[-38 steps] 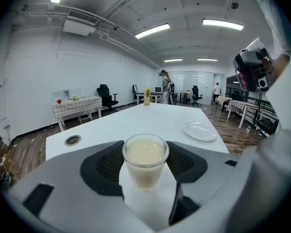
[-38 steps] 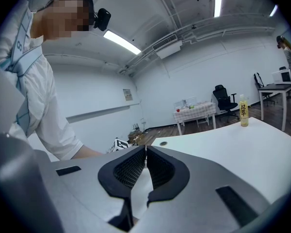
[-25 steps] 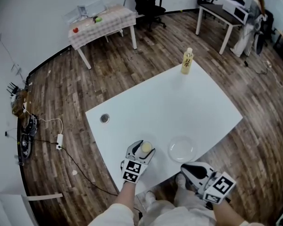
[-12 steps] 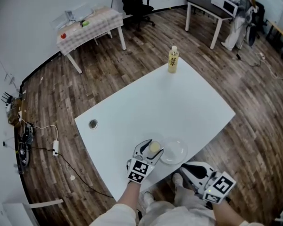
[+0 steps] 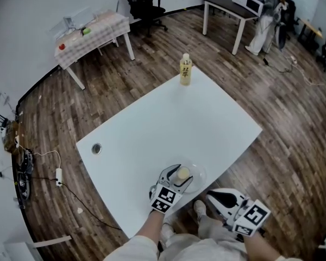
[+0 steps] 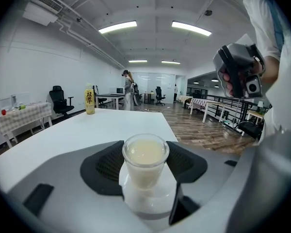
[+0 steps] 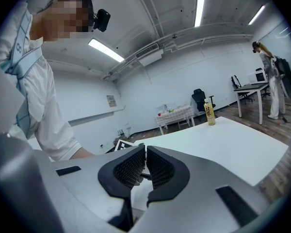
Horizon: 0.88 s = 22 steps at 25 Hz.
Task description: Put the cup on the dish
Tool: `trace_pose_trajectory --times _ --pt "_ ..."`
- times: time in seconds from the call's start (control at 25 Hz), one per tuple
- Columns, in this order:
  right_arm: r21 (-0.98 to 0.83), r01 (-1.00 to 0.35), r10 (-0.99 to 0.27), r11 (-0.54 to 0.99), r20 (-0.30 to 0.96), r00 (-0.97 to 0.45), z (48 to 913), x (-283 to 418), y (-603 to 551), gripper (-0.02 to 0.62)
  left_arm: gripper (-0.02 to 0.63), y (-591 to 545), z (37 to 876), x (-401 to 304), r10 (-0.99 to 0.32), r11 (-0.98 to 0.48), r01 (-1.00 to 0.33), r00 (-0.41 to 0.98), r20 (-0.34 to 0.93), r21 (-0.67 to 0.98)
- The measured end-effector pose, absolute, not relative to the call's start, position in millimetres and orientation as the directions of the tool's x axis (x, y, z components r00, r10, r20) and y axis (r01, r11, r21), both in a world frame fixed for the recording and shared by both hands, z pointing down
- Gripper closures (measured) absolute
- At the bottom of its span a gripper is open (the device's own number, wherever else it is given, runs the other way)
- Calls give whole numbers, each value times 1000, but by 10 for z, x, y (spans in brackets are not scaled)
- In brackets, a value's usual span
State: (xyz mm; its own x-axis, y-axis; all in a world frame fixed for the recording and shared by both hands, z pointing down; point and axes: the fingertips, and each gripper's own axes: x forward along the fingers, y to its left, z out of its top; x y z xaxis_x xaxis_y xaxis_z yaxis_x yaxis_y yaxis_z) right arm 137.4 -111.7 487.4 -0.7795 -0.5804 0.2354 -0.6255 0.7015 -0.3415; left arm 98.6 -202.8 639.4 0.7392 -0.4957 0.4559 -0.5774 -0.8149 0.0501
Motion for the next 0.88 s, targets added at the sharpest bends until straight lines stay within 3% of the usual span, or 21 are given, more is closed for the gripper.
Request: trace_pose_trajectory --times 0.88 --pt "-338 -643 -593 688 249 -766 4905 1613 -1114 563 337 -1971 6647 1280 -464 -850 -527 762 452 16"
